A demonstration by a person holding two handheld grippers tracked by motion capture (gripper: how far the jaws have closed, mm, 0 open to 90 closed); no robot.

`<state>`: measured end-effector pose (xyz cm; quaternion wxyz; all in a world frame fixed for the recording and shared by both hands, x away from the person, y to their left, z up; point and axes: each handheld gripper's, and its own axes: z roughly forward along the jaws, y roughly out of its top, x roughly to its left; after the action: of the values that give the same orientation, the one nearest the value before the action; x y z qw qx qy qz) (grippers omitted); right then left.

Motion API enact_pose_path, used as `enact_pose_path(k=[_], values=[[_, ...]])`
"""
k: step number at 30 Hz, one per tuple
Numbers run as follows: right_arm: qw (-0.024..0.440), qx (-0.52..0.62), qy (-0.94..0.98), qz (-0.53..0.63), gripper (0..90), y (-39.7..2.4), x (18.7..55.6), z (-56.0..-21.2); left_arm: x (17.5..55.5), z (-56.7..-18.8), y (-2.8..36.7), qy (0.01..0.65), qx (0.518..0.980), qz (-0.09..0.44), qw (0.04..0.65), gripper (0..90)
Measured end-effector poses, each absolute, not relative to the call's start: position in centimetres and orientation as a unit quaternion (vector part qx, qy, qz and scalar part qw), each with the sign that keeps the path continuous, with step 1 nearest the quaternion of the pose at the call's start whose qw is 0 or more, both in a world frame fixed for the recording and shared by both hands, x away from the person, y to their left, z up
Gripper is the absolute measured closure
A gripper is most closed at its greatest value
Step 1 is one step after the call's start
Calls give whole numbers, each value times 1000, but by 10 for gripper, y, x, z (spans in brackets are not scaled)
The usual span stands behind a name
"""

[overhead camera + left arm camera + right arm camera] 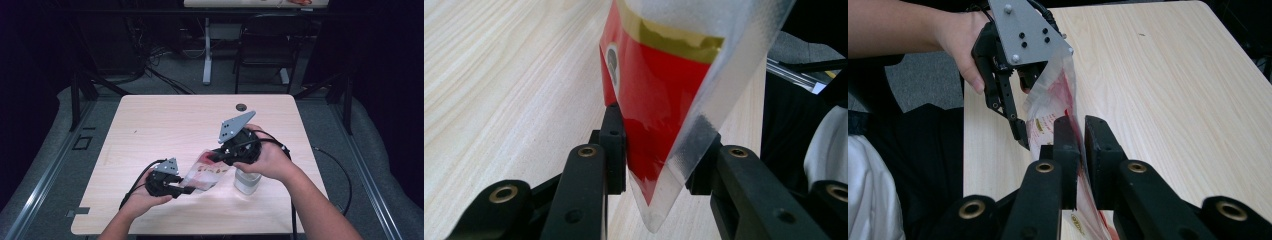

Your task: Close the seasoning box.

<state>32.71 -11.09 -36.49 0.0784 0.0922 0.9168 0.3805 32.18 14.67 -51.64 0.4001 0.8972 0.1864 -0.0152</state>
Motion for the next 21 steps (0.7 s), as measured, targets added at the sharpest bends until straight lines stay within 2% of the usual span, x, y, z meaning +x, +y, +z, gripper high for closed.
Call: enact_pose_path(k=[21], values=[[79, 119, 911, 386, 831, -129, 329, -378, 324, -515, 148, 192, 907, -32, 374, 701]])
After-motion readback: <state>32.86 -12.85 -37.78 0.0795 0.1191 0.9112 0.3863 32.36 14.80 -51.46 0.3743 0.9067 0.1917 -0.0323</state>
